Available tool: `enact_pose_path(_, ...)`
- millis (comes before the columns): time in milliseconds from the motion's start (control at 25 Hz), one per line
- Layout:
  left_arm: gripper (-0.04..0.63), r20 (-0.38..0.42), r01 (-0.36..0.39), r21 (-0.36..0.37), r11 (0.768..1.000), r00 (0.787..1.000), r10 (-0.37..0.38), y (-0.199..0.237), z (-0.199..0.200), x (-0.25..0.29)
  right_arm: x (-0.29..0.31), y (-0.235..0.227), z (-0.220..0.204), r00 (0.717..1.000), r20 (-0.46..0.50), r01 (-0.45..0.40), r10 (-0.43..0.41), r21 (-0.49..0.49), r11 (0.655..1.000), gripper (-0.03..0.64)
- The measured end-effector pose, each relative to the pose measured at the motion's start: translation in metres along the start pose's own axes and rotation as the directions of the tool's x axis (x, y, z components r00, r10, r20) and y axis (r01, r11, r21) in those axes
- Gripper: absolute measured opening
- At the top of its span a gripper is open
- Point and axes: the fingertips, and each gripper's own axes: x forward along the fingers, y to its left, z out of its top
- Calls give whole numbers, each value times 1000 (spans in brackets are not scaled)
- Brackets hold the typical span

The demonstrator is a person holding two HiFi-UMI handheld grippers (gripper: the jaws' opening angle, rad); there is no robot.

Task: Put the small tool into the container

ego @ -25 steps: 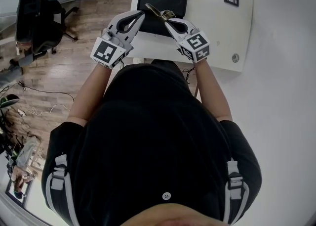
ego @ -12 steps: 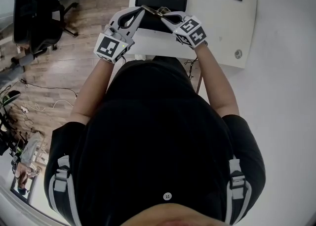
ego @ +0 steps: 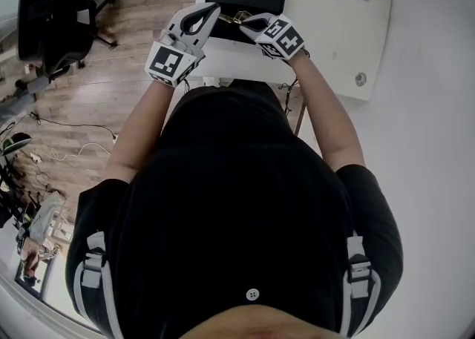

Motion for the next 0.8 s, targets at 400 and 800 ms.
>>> enact_pose_path(400,5,-40,-3,-14,1000,999,2,3,-15,-1,26,-3,-24,994,-106,-22,22,4,1000,15)
enact_pose_path(800,5,-70,5,-22,1000,998,-6,2,-22,4,43,-12,-35,986,-167,-11,11,0,1000,18)
